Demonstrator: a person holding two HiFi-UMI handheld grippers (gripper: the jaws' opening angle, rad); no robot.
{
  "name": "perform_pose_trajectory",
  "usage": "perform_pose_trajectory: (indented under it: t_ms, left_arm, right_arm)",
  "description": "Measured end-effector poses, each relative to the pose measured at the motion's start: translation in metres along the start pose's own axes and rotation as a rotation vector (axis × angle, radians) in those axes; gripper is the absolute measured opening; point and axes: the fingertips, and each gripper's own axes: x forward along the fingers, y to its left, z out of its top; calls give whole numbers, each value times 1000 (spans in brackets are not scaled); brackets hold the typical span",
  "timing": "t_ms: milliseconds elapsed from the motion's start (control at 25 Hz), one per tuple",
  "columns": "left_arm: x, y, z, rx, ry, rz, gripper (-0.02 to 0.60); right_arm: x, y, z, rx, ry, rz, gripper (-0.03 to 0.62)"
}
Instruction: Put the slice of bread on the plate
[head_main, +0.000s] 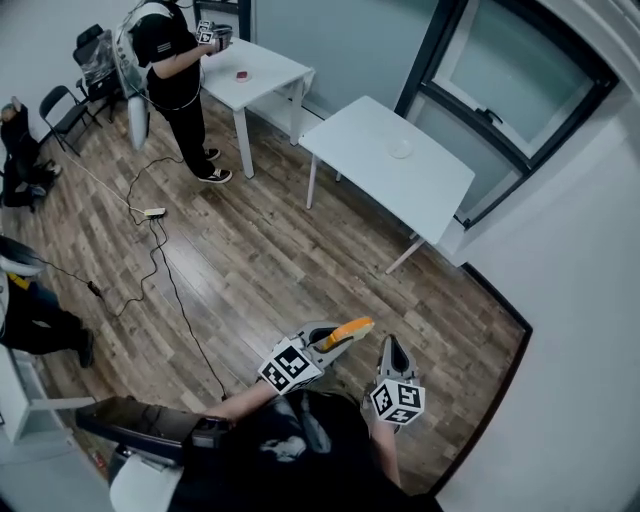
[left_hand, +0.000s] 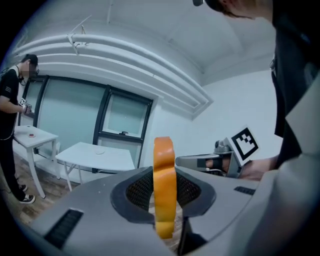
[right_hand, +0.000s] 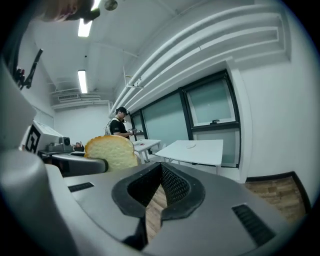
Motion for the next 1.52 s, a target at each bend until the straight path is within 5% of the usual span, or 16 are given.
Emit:
perform_pose_trajectory:
  t_ms: [240,440,760,1240,1520]
  left_arm:
    - [64,47,27,-45,7,63,95]
    - [110,75,31,0,64,133,95]
    - [171,119,47,-67,86,76,95]
    - [232,280,97,-70,61,25,95]
    - [279,341,102,-105,117,-25,95]
  right_arm:
    - [70,-37,55,0,-55,115,9]
    - [102,-70,67,25,-38,172,9]
    - [155,-106,60,158,36,155,9]
    - [310,-122,136,89,12,139,9]
    - [372,-136,139,139,78,135,9]
